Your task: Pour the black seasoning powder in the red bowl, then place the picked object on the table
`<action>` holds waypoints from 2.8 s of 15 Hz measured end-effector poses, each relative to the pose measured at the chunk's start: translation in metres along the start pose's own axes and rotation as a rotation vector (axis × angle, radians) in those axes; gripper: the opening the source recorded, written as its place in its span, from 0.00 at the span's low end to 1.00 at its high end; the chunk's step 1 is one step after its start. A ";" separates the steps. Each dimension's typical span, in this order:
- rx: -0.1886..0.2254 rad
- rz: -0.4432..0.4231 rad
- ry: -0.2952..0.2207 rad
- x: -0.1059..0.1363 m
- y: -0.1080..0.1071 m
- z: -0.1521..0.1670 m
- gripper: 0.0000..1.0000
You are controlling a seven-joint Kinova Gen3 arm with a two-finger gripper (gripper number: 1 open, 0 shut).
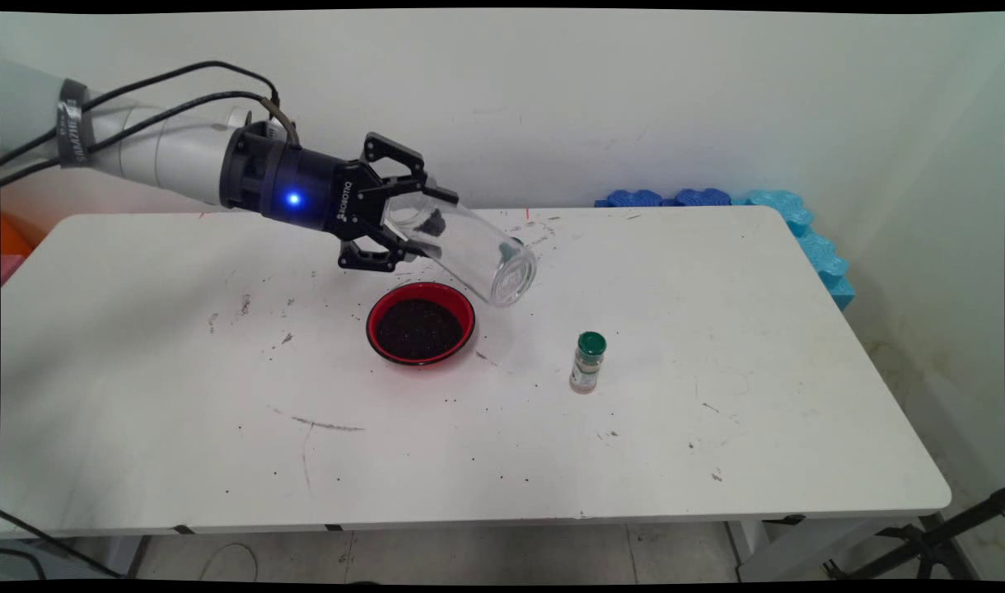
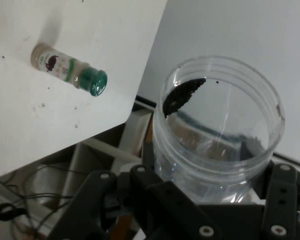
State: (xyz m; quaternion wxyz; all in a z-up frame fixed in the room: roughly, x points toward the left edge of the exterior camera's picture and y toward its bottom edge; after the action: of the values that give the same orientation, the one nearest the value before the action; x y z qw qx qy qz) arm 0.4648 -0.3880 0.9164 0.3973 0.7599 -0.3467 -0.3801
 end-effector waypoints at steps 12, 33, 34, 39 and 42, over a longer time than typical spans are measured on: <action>0.105 0.501 -0.063 -0.012 0.029 0.003 0.00; 0.142 1.569 -0.108 -0.069 0.072 0.030 0.00; 0.142 1.611 -0.113 -0.072 0.069 0.033 0.00; 0.153 1.735 -0.133 -0.083 0.049 0.046 0.00; 0.169 1.766 -0.147 -0.085 0.031 0.055 0.00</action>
State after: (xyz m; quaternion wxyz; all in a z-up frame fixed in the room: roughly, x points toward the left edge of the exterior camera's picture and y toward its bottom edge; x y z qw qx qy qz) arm 0.3710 -0.3501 0.9476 0.4647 0.2160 -0.8576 0.0441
